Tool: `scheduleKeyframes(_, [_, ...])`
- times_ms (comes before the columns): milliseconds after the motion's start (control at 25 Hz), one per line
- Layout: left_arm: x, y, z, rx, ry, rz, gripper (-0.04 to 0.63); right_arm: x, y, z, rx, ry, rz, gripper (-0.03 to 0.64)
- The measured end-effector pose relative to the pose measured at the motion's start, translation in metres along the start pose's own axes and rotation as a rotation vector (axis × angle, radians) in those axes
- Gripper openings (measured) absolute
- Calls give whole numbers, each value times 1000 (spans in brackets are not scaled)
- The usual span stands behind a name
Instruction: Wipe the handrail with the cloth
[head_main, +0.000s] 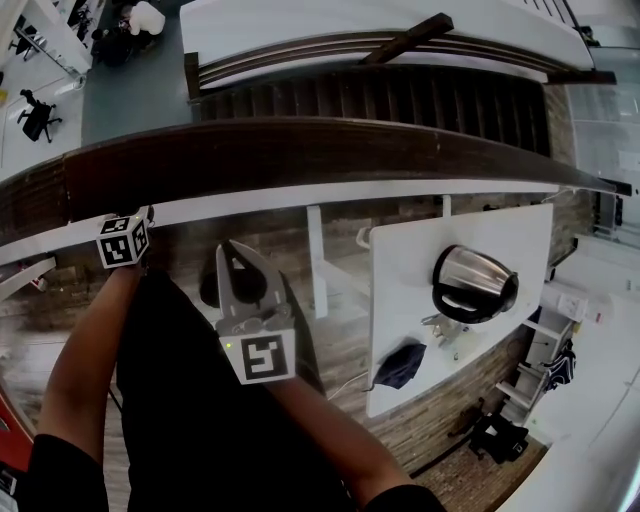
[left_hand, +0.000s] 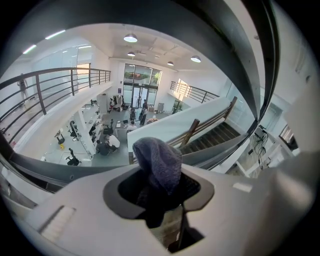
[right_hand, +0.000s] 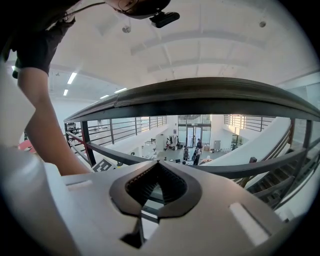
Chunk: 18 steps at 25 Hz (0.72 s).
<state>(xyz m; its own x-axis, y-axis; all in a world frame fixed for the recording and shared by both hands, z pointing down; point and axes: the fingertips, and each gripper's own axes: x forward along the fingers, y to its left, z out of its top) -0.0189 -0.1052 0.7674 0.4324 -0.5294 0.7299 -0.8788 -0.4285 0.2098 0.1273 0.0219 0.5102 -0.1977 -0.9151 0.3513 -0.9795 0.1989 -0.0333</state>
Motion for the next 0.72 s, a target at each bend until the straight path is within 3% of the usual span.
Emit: scheduleKeyframes(720, [10, -33, 5, -7, -40, -19, 130, -6, -25, -5, 6, 3, -7, 2])
